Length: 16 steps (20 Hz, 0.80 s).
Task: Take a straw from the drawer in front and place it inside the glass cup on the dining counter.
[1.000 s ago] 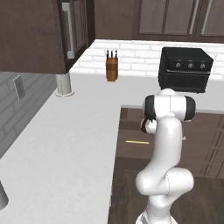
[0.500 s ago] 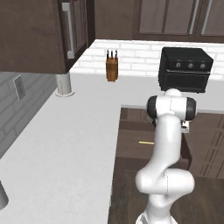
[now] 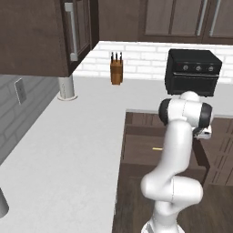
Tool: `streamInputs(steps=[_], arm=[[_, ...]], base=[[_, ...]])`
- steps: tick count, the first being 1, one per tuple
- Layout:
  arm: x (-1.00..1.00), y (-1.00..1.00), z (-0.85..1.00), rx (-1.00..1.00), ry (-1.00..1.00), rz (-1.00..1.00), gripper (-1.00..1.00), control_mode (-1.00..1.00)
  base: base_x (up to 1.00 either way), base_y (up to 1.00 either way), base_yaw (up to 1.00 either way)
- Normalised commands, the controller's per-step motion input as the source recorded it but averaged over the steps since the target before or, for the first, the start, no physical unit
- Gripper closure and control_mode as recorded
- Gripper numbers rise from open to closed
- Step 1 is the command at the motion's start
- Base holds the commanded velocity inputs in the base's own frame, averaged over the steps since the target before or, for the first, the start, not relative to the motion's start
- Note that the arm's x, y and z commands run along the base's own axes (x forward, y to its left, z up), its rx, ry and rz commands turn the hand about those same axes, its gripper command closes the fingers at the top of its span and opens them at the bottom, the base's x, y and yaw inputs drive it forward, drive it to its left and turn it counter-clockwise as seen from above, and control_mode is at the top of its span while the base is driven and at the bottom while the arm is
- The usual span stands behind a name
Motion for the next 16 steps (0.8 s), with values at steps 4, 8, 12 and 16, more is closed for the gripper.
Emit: streamInputs(steps=[4, 8, 12, 16], arm=[[-0.8, 0.64, 0.49, 0.0, -0.17, 0.39, -1.0, -1.0], [-0.49, 0.69, 0.38, 0.0, -0.15, 0.46, -1.0, -1.0], [-0.04, 0.71, 0.25, 0.0, -0.14, 0.42, -1.0, -1.0], [0.16, 0.56, 0.29, 0.0, -0.03, 0.35, -1.0, -1.0]], base=[[0.0, 0.0, 0.0], [0.0, 0.0, 0.0], [0.0, 0.0, 0.0], [0.0, 0.0, 0.0]])
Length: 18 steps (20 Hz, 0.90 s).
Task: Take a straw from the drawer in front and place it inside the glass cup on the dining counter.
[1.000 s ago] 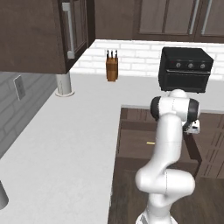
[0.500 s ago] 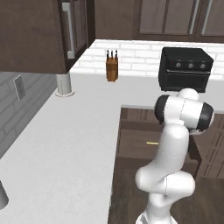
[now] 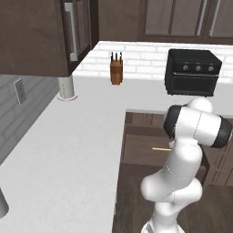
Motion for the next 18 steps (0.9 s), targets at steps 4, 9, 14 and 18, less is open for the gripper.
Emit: streamInputs(steps=[4, 9, 14, 18], arm=[[0.42, 0.13, 0.46, 0.0, 0.01, 0.23, -1.0, -1.0], [0.4, 0.0, 0.47, -0.04, 0.13, 0.08, -1.0, -1.0], [0.05, 0.03, 0.05, -0.11, 0.25, 0.0, -1.0, -1.0], [0.0, 0.16, -0.05, -0.1, 0.22, 0.0, -1.0, -1.0]], base=[[0.0, 0.0, 0.0], [0.0, 0.0, 0.0], [0.0, 0.0, 0.0], [0.0, 0.0, 0.0]])
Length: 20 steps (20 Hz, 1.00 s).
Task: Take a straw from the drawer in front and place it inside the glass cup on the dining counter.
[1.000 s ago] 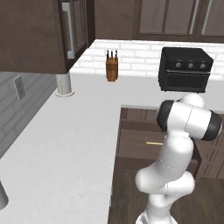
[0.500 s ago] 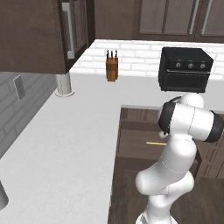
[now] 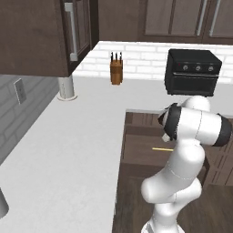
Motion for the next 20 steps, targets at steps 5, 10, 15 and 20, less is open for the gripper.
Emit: streamInputs(steps=[5, 10, 15, 20], arm=[[0.0, 0.08, -0.19, -0.02, 0.05, 0.02, -1.0, -1.0], [0.0, 0.0, -0.56, 0.0, -0.02, 0.06, -1.0, -1.0], [0.0, 0.0, -0.65, -0.01, -0.07, 0.05, -1.0, -1.0], [0.11, 0.0, -0.19, 0.0, -0.07, 0.04, -1.0, -1.0]], base=[[0.0, 0.0, 0.0], [0.0, 0.0, 0.0], [0.0, 0.0, 0.0], [0.0, 0.0, 0.0]])
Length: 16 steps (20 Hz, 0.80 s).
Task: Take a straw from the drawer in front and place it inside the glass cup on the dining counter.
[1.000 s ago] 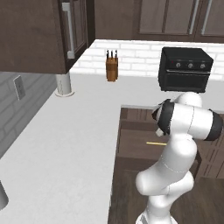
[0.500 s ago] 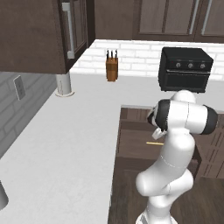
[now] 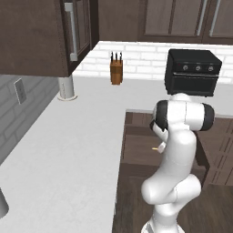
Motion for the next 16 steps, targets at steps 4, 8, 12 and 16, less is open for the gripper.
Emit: streamInputs(steps=[4, 8, 12, 16], arm=[[0.32, 0.0, -0.13, 0.0, 0.0, 0.02, -1.0, -1.0], [0.41, 0.0, -0.1, 0.0, 0.0, 0.0, -1.0, -1.0], [0.49, 0.0, -0.01, 0.0, 0.0, 0.0, -1.0, -1.0], [0.45, 0.0, -0.06, 0.0, 0.03, 0.0, -1.0, -1.0]], base=[[0.0, 0.0, 0.0], [0.0, 0.0, 0.0], [0.0, 0.0, 0.0], [0.0, 0.0, 0.0]])
